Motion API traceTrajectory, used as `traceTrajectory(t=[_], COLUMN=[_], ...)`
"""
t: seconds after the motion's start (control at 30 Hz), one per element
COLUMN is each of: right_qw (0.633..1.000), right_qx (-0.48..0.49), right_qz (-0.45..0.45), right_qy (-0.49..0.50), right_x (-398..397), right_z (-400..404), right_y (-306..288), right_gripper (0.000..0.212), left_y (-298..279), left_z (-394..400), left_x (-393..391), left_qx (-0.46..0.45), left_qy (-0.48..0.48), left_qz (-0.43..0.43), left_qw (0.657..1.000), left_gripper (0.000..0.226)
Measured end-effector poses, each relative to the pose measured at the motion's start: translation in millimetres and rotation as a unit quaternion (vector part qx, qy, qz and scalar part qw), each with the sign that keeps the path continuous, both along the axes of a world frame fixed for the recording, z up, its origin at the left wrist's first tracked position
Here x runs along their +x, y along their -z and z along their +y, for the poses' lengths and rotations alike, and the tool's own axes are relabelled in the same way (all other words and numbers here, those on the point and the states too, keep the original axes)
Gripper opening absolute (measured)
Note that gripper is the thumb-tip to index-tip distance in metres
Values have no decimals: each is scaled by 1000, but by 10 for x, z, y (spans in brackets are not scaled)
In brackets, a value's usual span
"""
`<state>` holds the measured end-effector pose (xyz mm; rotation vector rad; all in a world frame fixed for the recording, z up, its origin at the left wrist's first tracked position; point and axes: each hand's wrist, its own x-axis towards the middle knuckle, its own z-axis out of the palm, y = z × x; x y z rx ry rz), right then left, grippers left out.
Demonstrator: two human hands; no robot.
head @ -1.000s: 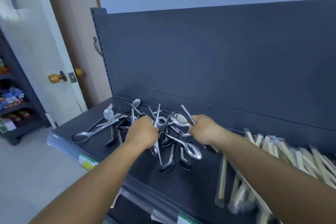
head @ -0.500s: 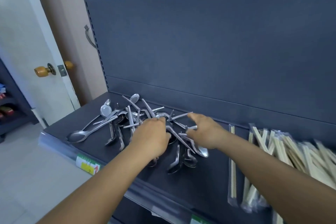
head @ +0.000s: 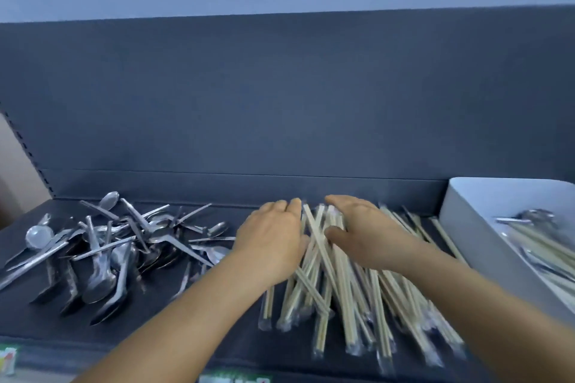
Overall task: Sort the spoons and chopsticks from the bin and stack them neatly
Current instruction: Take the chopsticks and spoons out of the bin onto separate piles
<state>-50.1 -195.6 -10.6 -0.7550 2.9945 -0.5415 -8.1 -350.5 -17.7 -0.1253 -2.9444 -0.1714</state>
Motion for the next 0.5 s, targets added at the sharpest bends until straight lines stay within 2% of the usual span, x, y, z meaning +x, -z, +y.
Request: traceTrajectory(t=[0.17,0.27,0.3,0.4,0.5], right_qw=[999,999,998,998,998], right_qx=[1,-9,-12,-13,-21], right_qz=[-14,-20,-18,-10,-12], right_qy=[39,49,53,63,66], right_x=[27,46,47,29,-16], right_z=[951,1496,1667,2162,2566], right_y=[-26,-30,-31,-28,9], right_gripper=[56,25,26,50,54], left_y=[-41,-51,-52,-45,-36], left_z=[882,1453,1641,2167,2585], left_x=[-99,-155,-176,-222,-231], left_qx=[5,7,9,16,29], left_qy=[45,59,63,73,80], left_qz=[2,4,4,-4,-14], left_qw=[999,998,998,997,996], left_gripper=[52,52,53,51,43])
